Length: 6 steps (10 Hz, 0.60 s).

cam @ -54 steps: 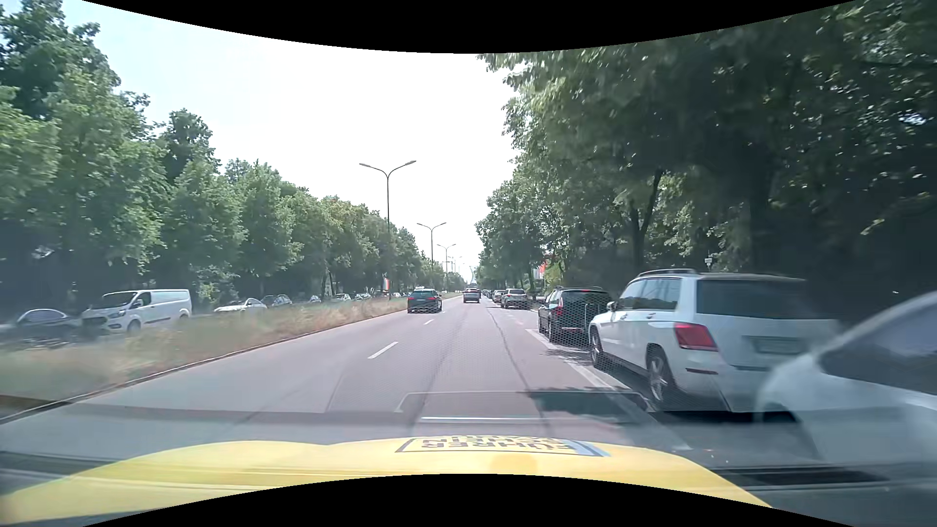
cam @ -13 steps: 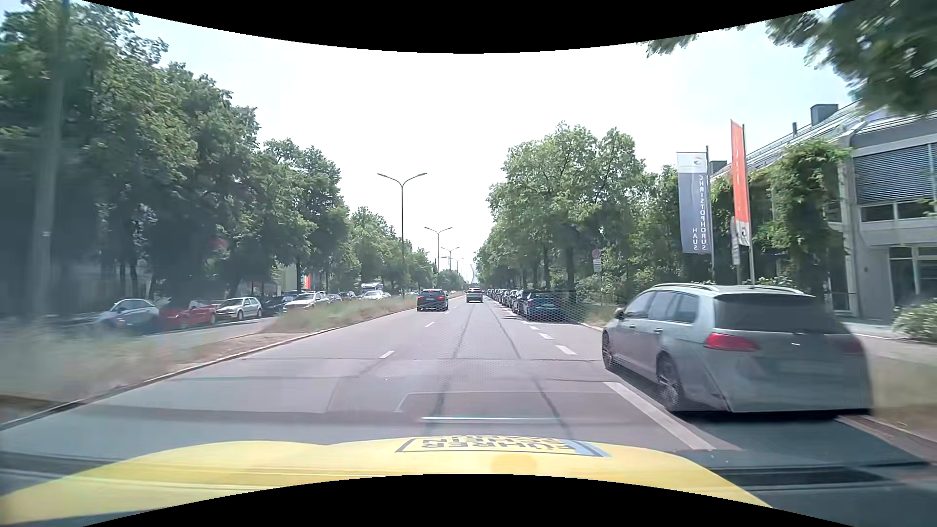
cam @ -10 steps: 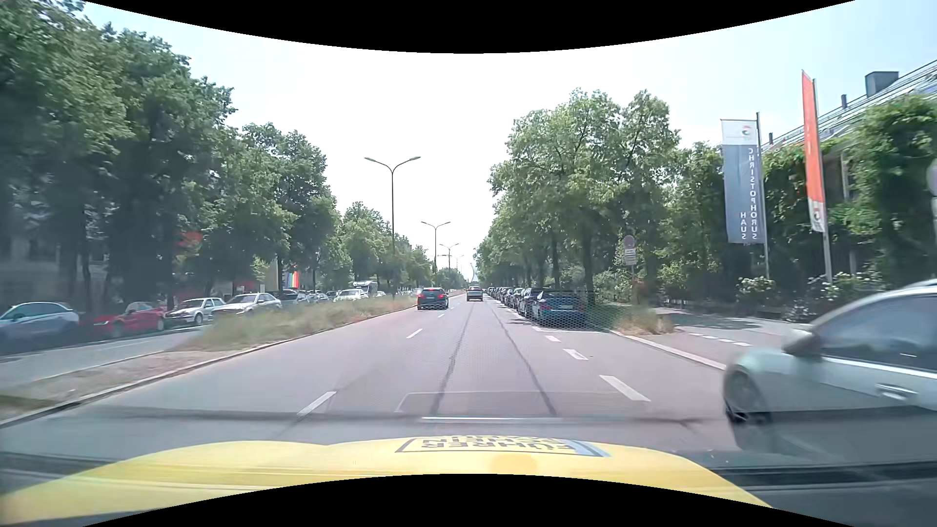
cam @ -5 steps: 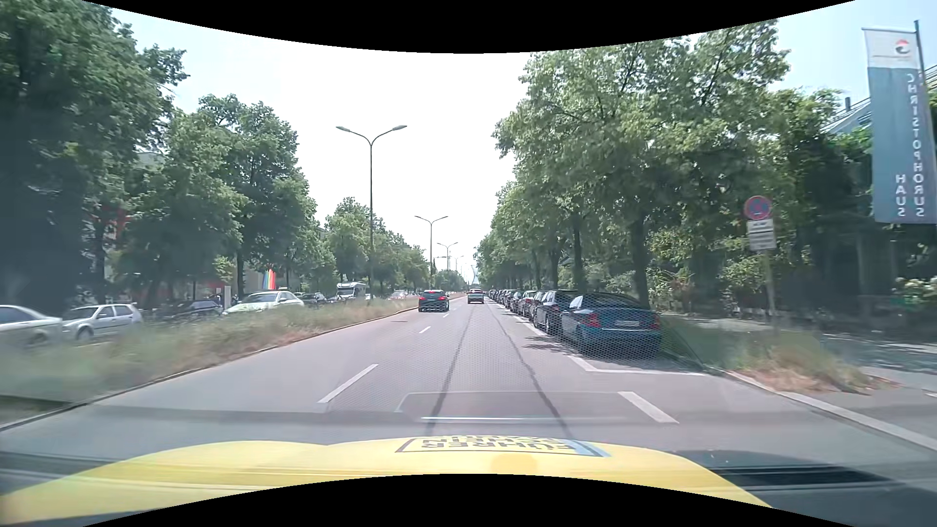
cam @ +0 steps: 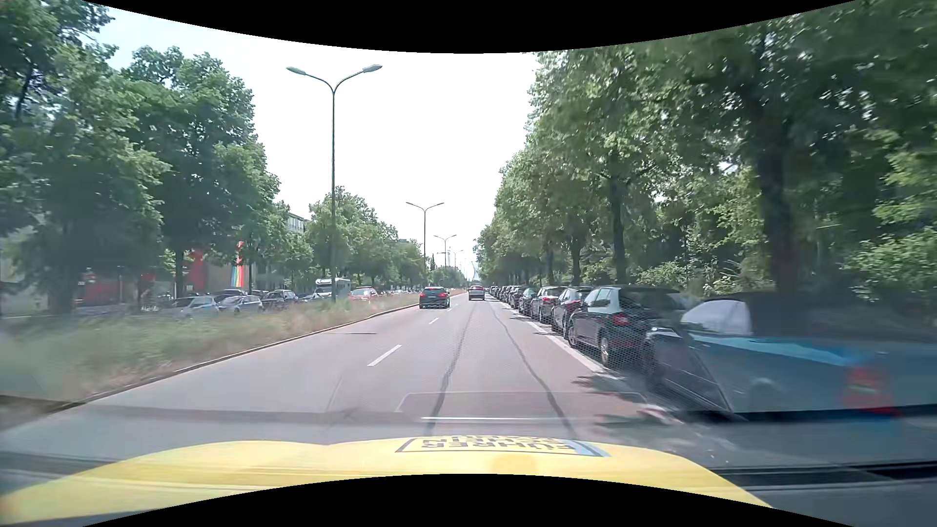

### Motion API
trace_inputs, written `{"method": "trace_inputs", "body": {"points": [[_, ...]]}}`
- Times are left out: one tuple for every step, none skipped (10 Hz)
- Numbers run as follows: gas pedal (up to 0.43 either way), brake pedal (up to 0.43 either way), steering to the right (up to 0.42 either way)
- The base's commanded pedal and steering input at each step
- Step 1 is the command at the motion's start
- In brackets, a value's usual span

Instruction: Follow the waypoints while adhering to traffic rules and regulations

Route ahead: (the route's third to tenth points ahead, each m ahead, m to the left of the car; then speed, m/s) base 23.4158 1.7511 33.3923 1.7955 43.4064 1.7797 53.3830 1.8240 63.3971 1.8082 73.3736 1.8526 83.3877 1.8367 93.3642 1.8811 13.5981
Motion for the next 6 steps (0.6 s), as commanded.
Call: {"method": "trace_inputs", "body": {"points": [[0.067, 0.0, 0.0], [0.067, 0.0, 0.0], [0.067, 0.0, 0.0], [0.067, 0.0, 0.0], [0.067, 0.0, 0.0], [0.067, 0.0, 0.0]]}}
